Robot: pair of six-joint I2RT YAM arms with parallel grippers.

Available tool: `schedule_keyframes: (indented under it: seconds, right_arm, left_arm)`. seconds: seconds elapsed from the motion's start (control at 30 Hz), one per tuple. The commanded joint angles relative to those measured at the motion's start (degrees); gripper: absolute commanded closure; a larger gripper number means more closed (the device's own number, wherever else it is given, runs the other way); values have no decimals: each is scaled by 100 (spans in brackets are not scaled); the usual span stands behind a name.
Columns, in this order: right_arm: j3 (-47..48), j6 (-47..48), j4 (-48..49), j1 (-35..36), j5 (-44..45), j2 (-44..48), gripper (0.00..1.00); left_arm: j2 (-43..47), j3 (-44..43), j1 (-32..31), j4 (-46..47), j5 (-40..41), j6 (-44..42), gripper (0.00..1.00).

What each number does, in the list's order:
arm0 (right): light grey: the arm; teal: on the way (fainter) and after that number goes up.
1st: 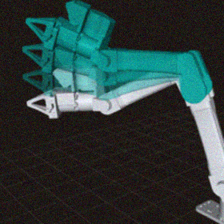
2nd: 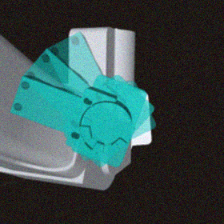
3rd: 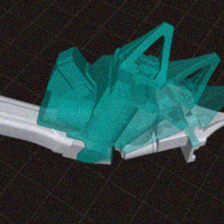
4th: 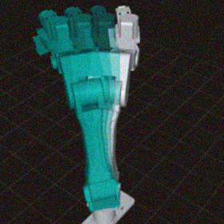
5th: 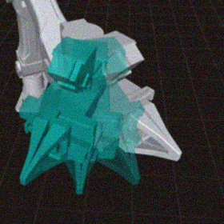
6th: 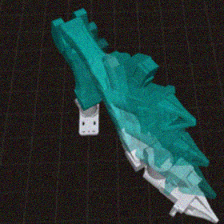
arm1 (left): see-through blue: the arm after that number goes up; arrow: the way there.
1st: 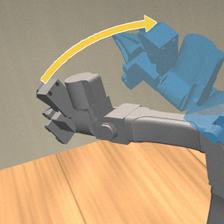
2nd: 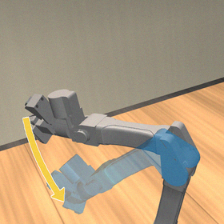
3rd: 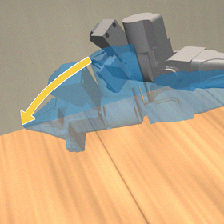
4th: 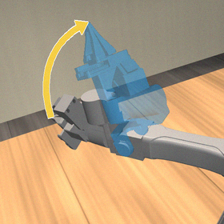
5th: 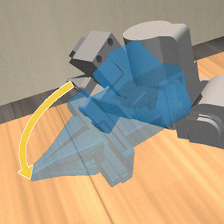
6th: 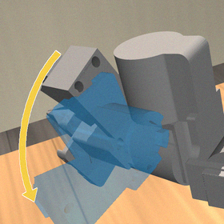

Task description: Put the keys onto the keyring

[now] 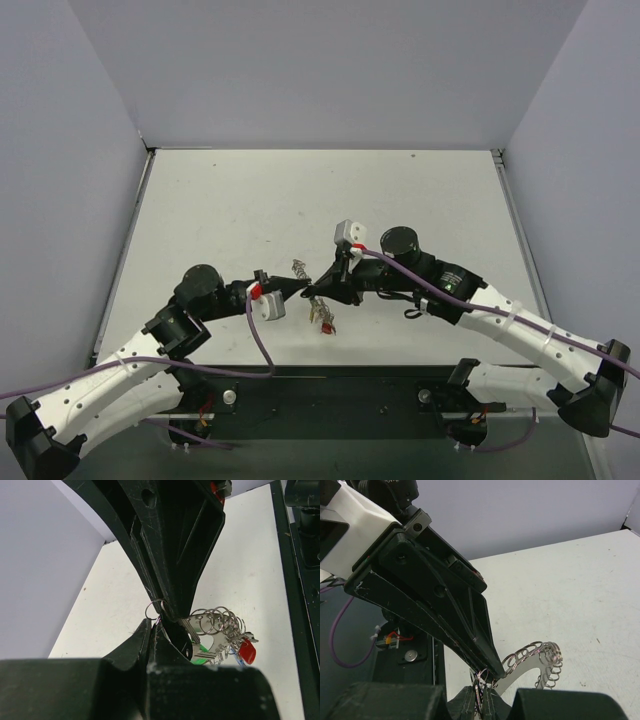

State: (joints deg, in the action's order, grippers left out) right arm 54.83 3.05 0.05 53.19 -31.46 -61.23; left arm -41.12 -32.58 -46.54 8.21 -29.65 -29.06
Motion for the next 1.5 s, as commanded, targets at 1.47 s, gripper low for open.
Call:
schedule_keyframes:
  seconds: [1.47]
  right_arm:
    - [1549, -1272, -348, 438, -1029, -618, 65]
  left_arm:
    - [-519, -21, -575, 1086, 2595, -390, 100]
